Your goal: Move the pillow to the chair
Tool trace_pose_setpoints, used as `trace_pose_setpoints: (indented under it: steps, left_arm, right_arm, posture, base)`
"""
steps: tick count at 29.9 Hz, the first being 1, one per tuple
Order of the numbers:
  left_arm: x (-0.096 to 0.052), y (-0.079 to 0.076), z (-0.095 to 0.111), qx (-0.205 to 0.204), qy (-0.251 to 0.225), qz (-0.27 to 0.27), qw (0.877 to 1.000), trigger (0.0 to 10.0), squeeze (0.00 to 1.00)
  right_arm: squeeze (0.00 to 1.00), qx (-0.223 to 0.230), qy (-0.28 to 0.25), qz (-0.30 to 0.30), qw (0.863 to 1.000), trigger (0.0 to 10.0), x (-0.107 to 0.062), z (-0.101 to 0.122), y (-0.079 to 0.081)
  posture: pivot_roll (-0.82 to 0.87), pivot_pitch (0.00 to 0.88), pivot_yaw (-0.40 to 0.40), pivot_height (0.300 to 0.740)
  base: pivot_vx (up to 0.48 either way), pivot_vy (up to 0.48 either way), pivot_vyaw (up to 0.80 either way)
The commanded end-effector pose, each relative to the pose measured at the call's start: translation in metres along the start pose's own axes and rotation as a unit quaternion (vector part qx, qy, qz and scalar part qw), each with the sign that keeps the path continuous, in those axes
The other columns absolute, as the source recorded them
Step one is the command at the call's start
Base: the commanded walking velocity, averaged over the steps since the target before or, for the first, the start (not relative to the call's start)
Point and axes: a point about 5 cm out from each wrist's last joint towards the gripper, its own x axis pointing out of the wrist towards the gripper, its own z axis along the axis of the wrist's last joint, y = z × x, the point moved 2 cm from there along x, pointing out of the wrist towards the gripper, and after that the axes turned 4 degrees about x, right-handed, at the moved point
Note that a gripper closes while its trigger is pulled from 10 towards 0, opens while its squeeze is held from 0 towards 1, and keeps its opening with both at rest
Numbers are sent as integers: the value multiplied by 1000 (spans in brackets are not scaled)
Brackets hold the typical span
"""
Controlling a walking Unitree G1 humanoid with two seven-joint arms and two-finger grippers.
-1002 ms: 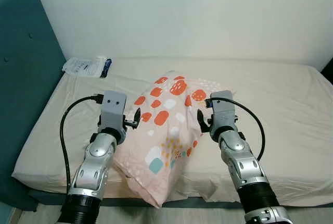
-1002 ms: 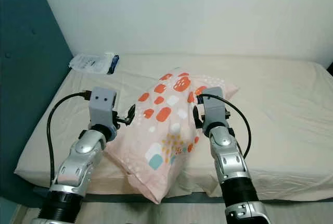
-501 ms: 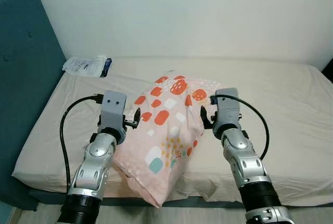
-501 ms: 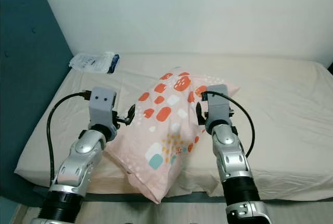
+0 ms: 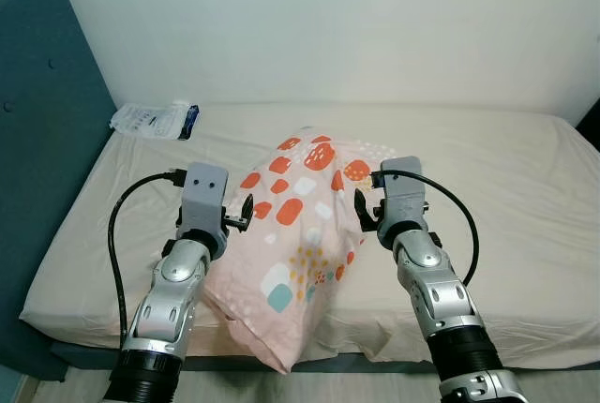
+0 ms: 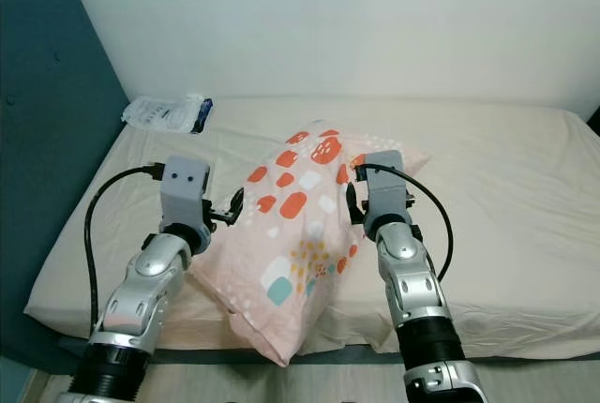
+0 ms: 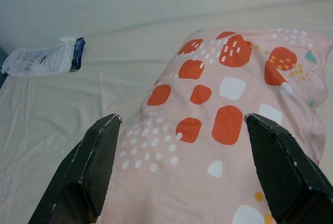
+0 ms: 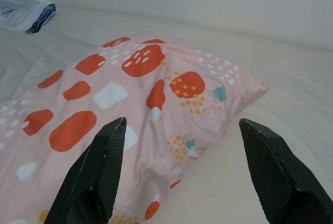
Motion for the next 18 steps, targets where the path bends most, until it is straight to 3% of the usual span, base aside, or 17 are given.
trace_pose_setpoints:
  steps: [1,8,18]
  left_arm:
    - [0,0,-7,1,15,0,1000,10000,0]
    - [-1,6,5,-10,-29,28,999,10000,0]
    - [1,7,8,-13,-31,23,999,10000,0]
  right_arm:
    - [0,5,-6,3,1000,10000,-1,-1,2]
    - [0,5,-7,2,1000,10000,-1,-2,0]
    - [0,8,-10,0,1000,10000,0,-1,1]
  posture:
    - [-3,83,1,715]
    - [-1,82,3,715]
    - [1,71,8,715]
  base:
    - [0,0,0]
    - [0,0,0]
    - [0,0,0]
